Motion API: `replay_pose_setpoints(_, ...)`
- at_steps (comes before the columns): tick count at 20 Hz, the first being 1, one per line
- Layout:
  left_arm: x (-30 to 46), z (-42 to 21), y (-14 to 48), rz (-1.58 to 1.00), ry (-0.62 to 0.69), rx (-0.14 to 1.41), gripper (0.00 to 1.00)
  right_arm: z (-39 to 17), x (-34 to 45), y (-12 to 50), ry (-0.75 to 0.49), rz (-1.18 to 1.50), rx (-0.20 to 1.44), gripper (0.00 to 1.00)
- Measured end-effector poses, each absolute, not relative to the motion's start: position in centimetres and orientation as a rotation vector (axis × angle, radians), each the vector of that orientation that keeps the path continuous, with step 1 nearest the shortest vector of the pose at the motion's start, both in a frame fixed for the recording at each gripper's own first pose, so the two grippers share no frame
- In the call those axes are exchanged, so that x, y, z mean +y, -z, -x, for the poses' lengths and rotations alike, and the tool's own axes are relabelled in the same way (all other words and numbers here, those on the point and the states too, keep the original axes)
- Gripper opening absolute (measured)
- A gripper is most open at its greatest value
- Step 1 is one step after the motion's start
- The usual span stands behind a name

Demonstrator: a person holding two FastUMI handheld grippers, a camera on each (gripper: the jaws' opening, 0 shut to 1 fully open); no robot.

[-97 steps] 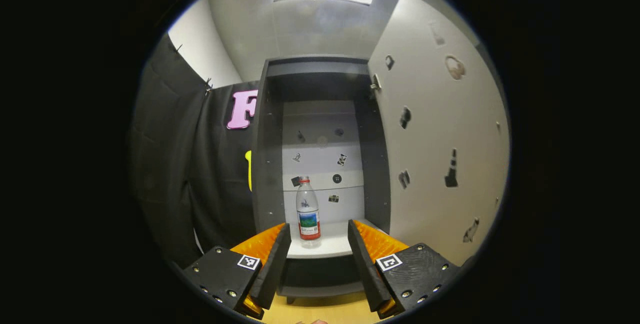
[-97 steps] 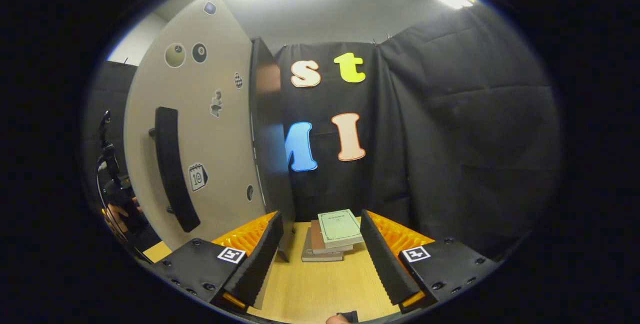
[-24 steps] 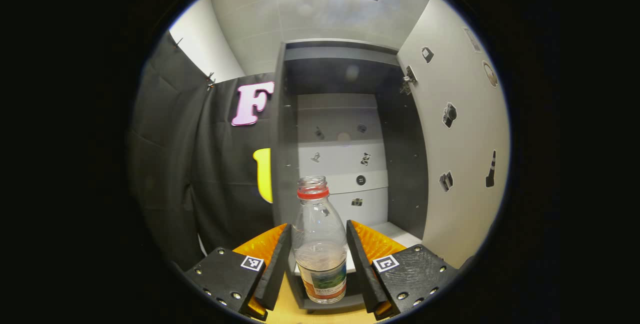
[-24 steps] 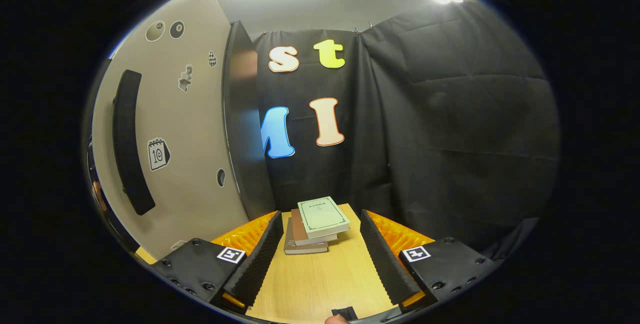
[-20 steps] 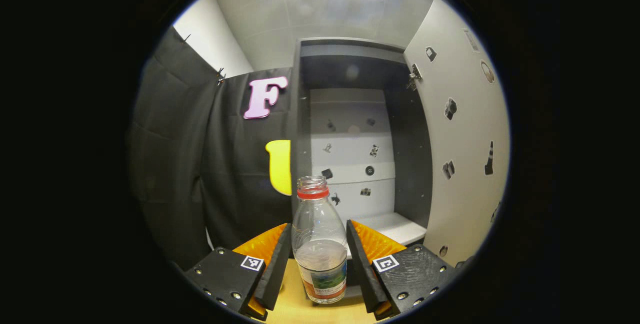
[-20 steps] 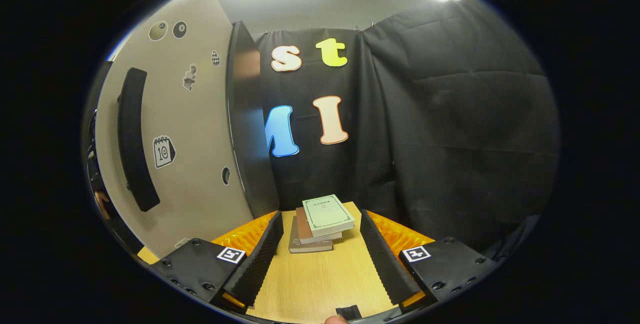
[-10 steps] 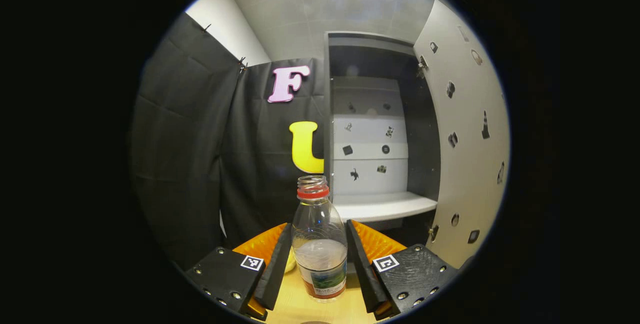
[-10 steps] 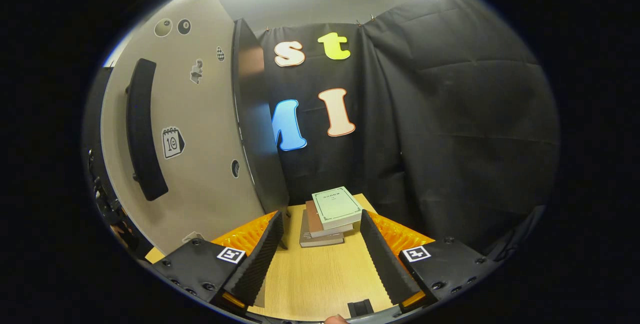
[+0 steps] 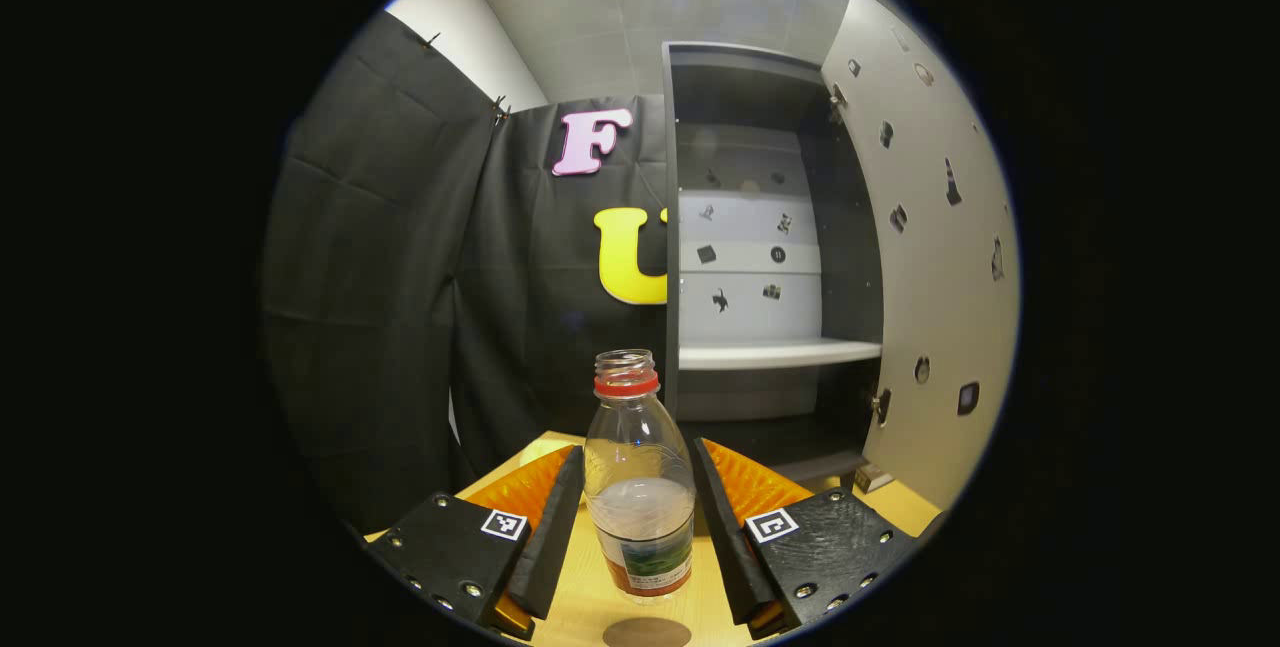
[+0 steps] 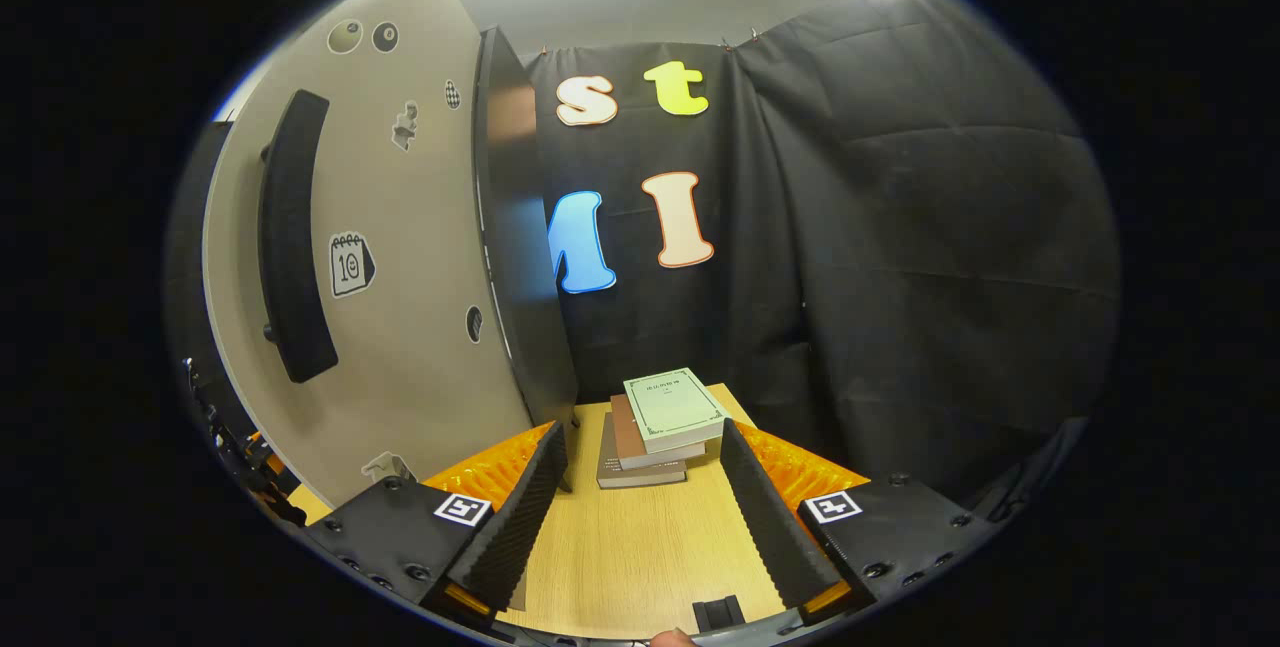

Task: Open the cabinet door with the right hand, grasp the bottle in the cabinet with the left hand and place it on the coaster, then close the cabinet door with the right hand.

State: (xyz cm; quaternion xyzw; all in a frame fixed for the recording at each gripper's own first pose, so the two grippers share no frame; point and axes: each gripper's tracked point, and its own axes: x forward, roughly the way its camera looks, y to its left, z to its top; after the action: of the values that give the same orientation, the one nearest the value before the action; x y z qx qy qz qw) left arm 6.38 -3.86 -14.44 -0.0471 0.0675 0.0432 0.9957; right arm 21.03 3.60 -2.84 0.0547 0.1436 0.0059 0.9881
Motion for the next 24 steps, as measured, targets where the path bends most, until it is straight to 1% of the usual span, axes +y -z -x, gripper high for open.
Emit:
replay_pose_setpoints(1, -4.0, -6.1, 15.4, 0.093, -0.085, 0.147, 0.61, -21.1, 3.7, 2.8, -0.014, -0.099, 0.291, 0.98)
replay_pose_setpoints(2, -4.2, -5.8, 16.2, 0.091, -0.085, 0.157, 0.61, -21.1, 3.8, 2.8, -0.016, -0.090, 0.291, 0.93)
replay_pose_setpoints(3, -4.2, -5.5, 17.0, 0.089, -0.086, 0.166, 0.62, -21.1, 3.9, 2.8, -0.018, -0.083, 0.291, 0.93)
replay_pose_setpoints(4, -4.3, -5.2, 17.9, 0.089, -0.087, 0.175, 0.62, -21.1, 4.0, 2.9, -0.020, -0.080, 0.292, 0.98)
replay_pose_setpoints(13, -5.2, -4.5, 25.1, 0.081, -0.118, 0.262, 0.62, -21.1, 3.8, 4.3, -0.019, -0.050, 0.340, 0.98)
replay_pose_setpoints(16, -5.3, -3.9, 26.3, 0.087, -0.138, 0.265, 0.62, -21.4, 3.8, 4.1, -0.022, -0.035, 0.340, 0.98)
replay_pose_setpoints(18, -5.3, -3.5, 26.1, 0.080, -0.152, 0.243, 0.63, -21.5, 3.8, 4.1, -0.026, -0.021, 0.341, 0.98)
replay_pose_setpoints(24, -5.8, -3.3, 26.2, 0.059, -0.167, 0.263, 0.64, -21.9, 4.4, 4.5, -0.046, -0.017, 0.347, 0.98)
